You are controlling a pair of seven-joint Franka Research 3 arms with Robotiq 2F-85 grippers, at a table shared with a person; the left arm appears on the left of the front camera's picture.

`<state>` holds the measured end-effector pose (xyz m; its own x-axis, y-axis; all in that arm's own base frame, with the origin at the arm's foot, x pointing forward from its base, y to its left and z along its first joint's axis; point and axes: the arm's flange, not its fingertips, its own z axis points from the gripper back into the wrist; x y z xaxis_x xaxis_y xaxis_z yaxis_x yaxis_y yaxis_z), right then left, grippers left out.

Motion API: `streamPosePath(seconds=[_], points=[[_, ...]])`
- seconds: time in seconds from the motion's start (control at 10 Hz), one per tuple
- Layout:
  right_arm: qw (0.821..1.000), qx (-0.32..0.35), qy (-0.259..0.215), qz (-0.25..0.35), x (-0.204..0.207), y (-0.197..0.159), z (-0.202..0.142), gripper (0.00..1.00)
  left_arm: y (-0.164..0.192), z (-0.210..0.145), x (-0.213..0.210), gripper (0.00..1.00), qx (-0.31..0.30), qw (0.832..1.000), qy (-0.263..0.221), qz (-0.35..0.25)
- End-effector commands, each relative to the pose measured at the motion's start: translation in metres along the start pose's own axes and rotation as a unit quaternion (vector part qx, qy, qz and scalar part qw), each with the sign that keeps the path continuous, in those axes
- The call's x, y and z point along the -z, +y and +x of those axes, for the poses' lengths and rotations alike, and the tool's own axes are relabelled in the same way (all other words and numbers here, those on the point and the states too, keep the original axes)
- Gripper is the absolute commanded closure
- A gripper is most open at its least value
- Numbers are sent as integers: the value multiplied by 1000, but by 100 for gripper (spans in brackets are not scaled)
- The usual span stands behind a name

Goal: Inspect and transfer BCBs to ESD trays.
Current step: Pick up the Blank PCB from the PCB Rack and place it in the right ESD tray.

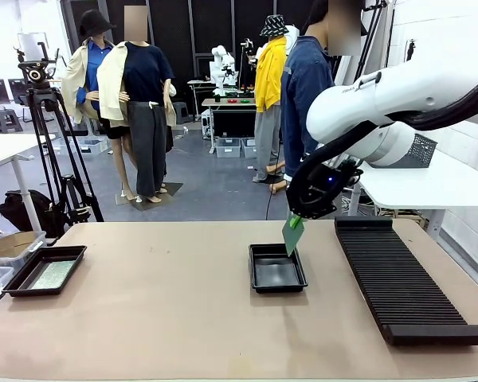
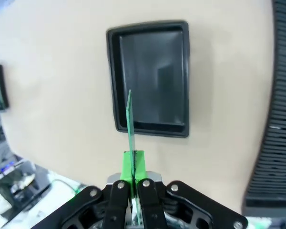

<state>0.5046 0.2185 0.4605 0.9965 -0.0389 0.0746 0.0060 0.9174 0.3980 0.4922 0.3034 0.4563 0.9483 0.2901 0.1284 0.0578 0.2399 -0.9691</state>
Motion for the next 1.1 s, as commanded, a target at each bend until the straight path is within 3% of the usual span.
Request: streamPosePath(seconds=[0.0, 0.5, 1.0], points=[[999, 33, -10, 7, 20, 13, -1, 100, -2, -3, 2, 0, 0, 1000, -4, 8], [999, 33, 2, 7, 59, 24, 8, 100, -2, -3, 2, 0, 0, 1000, -4, 8], [999, 29, 0, 30, 78, 14, 36, 100, -2, -3, 2, 0, 0, 1000, -4, 8]])
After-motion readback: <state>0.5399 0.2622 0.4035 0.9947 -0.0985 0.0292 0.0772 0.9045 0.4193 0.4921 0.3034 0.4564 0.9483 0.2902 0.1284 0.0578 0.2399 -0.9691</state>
